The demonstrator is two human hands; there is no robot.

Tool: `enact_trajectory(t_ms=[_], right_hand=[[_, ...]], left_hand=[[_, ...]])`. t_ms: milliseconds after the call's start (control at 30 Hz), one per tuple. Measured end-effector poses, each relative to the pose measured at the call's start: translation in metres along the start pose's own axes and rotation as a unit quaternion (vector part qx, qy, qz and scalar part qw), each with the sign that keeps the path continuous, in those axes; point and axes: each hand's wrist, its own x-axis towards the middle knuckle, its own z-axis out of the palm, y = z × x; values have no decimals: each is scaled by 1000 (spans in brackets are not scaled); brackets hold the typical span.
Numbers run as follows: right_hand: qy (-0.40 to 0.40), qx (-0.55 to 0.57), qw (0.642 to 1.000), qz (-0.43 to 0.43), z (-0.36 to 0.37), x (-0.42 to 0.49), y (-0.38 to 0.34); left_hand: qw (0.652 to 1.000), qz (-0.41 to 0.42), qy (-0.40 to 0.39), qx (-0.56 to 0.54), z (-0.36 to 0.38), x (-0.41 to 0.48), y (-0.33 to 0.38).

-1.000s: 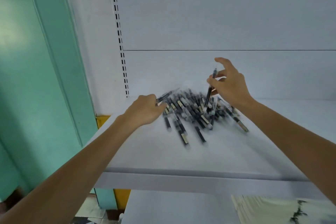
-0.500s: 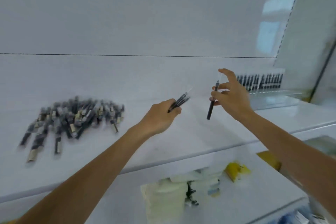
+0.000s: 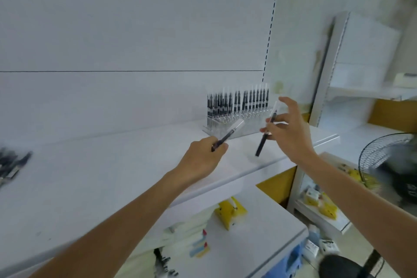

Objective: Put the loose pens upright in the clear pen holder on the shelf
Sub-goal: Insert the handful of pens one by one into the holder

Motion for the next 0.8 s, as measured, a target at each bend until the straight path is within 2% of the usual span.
enact_trajectory(t_ms=[167,300,433,567,667,800], right_hand=[[5,15,1000,-12,7,37,12],[16,39,999,-35,17,81,15],[37,55,997,-37,36,107,32],[44,102,993,-43,46,135,54],[8,108,991,-82,52,166,61],[-81,85,982,-149,59,191,72]], left_hand=[[999,13,16,26,-3,45,0],[999,22,44,3,-7,78,1],[999,1,34,-7,-5,96,2],[997,-4,81,18,1,112,2],[990,-31,132,44,8,123,0],[971,-93,216,47,20,133,5]])
